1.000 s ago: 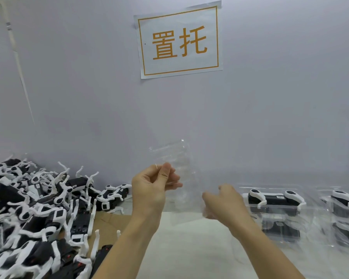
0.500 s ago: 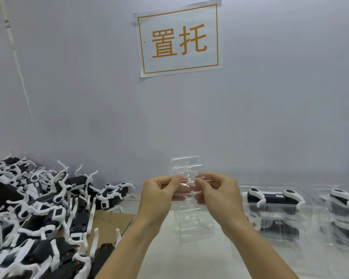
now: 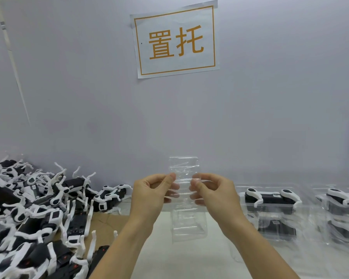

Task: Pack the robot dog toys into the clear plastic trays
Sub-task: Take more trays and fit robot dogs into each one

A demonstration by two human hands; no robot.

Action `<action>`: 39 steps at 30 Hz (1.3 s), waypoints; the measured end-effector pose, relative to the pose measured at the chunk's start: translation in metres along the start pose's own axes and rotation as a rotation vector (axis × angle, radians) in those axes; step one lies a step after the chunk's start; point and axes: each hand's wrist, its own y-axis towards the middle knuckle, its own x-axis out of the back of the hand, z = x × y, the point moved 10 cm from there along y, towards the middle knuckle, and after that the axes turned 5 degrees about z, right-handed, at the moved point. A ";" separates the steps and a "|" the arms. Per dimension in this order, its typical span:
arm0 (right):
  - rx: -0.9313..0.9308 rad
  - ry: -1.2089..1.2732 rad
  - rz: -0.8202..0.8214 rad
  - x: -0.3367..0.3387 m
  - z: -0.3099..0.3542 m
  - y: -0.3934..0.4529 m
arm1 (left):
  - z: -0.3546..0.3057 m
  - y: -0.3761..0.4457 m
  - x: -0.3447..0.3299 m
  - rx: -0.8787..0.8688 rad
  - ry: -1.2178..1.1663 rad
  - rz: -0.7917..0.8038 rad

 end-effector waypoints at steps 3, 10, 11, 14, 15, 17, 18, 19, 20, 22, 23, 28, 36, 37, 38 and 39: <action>0.028 -0.068 -0.051 0.005 0.001 0.000 | -0.002 0.003 0.020 -0.028 0.044 -0.163; 0.112 -0.537 0.207 -0.033 -0.004 -0.005 | -0.012 0.004 0.031 -0.082 0.370 -0.258; 0.110 -0.621 0.255 -0.040 -0.009 -0.008 | -0.004 0.006 0.028 -0.025 0.416 -0.210; 0.055 -0.796 0.405 -0.056 -0.029 -0.016 | 0.037 0.010 0.017 0.223 0.593 -0.007; 0.039 -0.855 0.450 -0.059 -0.036 -0.018 | 0.050 0.008 0.014 0.288 0.648 0.057; 0.020 -0.965 0.526 -0.062 -0.047 -0.021 | 0.072 0.000 0.012 0.379 0.696 0.135; 0.012 -0.999 0.550 -0.061 -0.053 -0.022 | 0.079 -0.003 0.013 0.405 0.712 0.156; 0.000 -1.024 0.563 -0.060 -0.058 -0.022 | 0.083 -0.005 0.014 0.417 0.739 0.170; -0.013 -1.041 0.565 -0.058 -0.062 -0.022 | 0.084 -0.004 0.015 0.418 0.786 0.179; -0.034 -1.043 0.552 -0.053 -0.067 -0.020 | 0.077 0.001 0.022 0.383 0.939 0.170; -0.038 -1.024 0.542 -0.052 -0.068 -0.019 | 0.069 0.005 0.028 0.358 1.037 0.149; 0.018 -0.938 0.473 -0.047 -0.060 -0.014 | 0.056 0.007 0.086 0.517 1.461 0.096; 0.070 -0.911 0.437 -0.046 -0.057 -0.013 | 0.081 -0.005 0.110 0.657 1.663 0.125; 0.069 -0.908 0.434 -0.046 -0.057 -0.013 | 0.079 -0.005 0.110 0.630 1.668 0.101; 0.068 -0.906 0.432 -0.045 -0.057 -0.013 | 0.077 -0.004 0.110 0.601 1.657 0.076; 0.068 -0.904 0.429 -0.045 -0.057 -0.013 | 0.075 -0.004 0.109 0.573 1.635 0.058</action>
